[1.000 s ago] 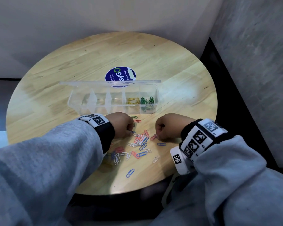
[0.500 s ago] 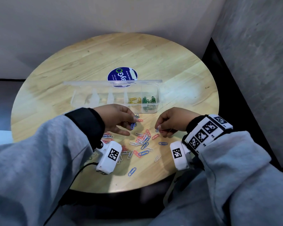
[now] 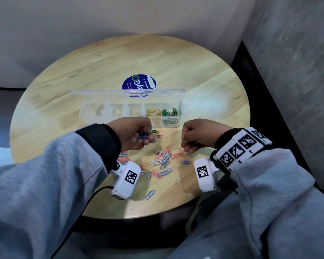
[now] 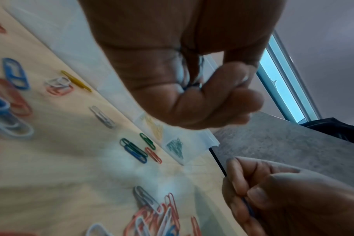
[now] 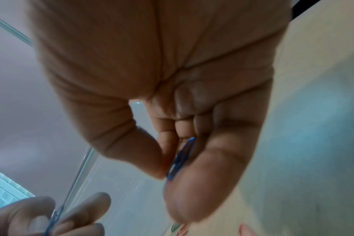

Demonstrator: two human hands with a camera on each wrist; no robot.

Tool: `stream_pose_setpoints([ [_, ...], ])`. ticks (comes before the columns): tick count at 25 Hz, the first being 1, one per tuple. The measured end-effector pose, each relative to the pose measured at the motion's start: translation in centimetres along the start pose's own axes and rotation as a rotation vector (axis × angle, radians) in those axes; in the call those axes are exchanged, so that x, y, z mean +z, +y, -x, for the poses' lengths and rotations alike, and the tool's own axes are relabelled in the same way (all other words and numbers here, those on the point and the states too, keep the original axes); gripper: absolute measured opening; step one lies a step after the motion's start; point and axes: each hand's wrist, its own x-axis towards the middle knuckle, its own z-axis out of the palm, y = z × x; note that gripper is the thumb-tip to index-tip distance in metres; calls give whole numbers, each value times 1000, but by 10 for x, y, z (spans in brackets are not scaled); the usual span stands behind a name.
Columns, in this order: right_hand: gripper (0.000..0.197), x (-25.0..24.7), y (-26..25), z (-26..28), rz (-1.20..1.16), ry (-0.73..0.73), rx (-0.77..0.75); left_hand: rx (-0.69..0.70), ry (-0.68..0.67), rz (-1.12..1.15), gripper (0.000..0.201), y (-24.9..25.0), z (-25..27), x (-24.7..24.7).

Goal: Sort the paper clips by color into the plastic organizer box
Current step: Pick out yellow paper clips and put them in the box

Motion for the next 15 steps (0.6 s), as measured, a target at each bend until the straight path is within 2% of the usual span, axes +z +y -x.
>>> stream_pose_setpoints([
  [2,21,0,-1,2,123,-26,-28,28,-45,-24,26,0,1,2],
  [7,11,10,-1,9,727,-88,6,64,-92,-13,39,-1,1,1],
  [9,11,18,0,11,850,-68,21,48,-111,2,40,0,1,0],
  [12,7,28,3,7,998,-35,26,15,-110,5,31,2,1,3],
  [15,14,33,8,-4,1089,-41,32,21,6,-167,25,2,-4,6],
])
